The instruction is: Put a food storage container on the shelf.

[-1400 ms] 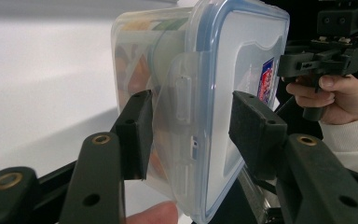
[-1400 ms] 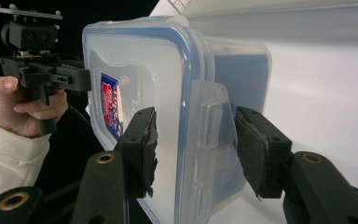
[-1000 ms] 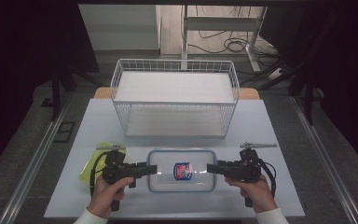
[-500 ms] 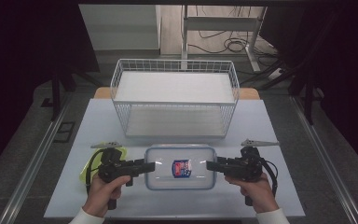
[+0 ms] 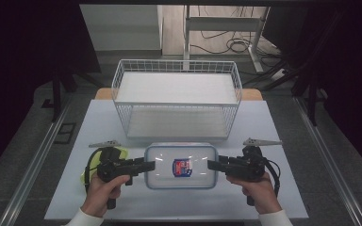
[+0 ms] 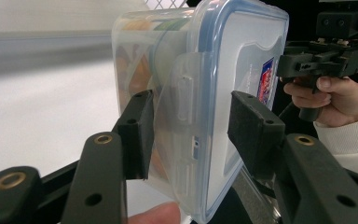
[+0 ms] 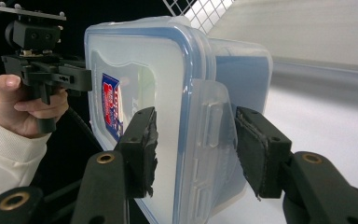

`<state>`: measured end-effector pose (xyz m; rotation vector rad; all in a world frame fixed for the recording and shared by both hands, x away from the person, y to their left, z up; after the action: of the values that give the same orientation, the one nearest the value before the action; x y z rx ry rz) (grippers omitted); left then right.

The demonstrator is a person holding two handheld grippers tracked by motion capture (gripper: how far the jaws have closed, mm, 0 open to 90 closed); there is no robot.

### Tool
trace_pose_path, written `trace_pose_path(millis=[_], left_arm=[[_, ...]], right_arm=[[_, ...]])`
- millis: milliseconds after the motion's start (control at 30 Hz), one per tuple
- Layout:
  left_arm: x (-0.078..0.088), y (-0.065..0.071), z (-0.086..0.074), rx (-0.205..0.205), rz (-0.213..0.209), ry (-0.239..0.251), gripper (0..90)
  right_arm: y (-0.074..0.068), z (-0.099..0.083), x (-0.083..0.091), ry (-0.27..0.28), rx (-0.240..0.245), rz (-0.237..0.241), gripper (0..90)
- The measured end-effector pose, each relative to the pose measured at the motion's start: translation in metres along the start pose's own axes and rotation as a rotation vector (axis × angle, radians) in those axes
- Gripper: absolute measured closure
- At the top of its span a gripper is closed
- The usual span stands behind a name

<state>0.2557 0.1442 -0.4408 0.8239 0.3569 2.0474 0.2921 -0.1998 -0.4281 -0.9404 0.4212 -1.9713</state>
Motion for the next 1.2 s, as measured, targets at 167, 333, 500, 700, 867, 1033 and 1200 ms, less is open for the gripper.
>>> trace_pose_path(millis=[167, 333, 500, 700, 867, 1033, 1200], left_arm=[[0.005, 0.002, 0.007, -0.017, 0.010, 0.009, 52.2], [0.007, -0.001, 0.010, -0.008, 0.008, 0.014, 52.1], [0.011, -0.003, 0.019, -0.011, 0.013, 0.018, 52.2], [0.016, 0.000, 0.032, -0.024, 0.014, 0.035, 52.2], [0.018, 0.001, 0.039, -0.029, 0.013, 0.041, 52.2], [0.018, 0.000, 0.047, -0.033, 0.012, 0.048, 52.2], [0.019, -0.001, 0.055, -0.038, 0.013, 0.051, 52.2]], right_arm=[[-0.005, 0.005, 0.000, 0.008, 0.011, 0.003, 50.3], [-0.006, 0.011, -0.003, 0.008, 0.011, 0.009, 50.5], [-0.007, 0.019, -0.005, 0.011, 0.016, 0.014, 50.5], [-0.014, 0.032, -0.002, 0.022, 0.036, 0.014, 50.5], [-0.017, 0.043, 0.000, 0.025, 0.053, 0.014, 50.6], [-0.017, 0.051, 0.001, 0.029, 0.055, 0.018, 50.8], [-0.018, 0.058, 0.001, 0.031, 0.056, 0.017, 50.8]])
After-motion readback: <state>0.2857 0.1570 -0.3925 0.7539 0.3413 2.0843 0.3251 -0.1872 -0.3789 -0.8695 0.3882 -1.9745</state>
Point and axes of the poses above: each handheld gripper's, and its own axes: x roughly backward along the jaws, z roughly out of its top, y roughly to its right, the point moved 3 cm from there along -x, roughly forward along the jaws, and after that the axes turned 7 degrees about -x, right-handed, at the moved point
